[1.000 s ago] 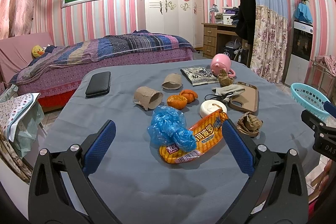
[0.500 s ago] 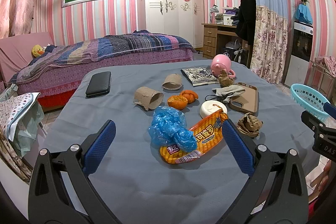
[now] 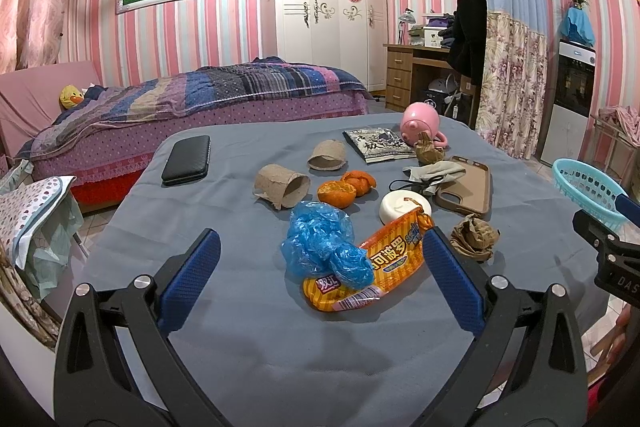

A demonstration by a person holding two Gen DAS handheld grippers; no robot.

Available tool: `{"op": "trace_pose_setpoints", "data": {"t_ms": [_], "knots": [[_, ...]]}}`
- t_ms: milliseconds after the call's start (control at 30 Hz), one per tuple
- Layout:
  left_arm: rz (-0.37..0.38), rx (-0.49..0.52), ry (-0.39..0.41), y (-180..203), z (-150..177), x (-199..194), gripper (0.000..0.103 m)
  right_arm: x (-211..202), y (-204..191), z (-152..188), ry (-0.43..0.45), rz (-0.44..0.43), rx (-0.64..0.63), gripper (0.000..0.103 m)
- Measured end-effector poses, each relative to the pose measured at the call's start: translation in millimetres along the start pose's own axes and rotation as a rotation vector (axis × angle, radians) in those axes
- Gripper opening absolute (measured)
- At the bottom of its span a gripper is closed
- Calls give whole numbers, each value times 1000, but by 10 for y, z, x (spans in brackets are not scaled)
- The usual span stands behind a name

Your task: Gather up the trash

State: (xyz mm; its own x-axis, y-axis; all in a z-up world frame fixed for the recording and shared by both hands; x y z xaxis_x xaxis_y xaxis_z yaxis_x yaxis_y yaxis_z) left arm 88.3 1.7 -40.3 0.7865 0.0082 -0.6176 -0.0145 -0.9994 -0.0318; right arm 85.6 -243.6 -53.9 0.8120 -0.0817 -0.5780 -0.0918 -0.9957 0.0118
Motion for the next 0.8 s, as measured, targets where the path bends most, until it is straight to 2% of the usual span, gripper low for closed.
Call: {"op": "trace_pose_setpoints", "data": {"t_ms": [800], "knots": [[1, 4, -5, -5, 21, 25, 98, 22, 47, 22, -3, 2, 6, 99]]}}
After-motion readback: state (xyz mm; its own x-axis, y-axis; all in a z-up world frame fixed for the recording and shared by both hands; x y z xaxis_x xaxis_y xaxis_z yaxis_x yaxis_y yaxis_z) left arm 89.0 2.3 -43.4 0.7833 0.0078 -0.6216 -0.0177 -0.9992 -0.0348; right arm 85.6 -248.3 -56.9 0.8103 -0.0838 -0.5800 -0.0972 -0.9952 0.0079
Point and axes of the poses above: each gripper's, at about its wrist camera, not at the fingertips, and x roughly the way its jaws point, y to its right, z to its underside, the point moved 10 cm from there along x, roughly the way its jaws point, and after that the axes turned 12 degrees about -y, right-handed, at the moved point
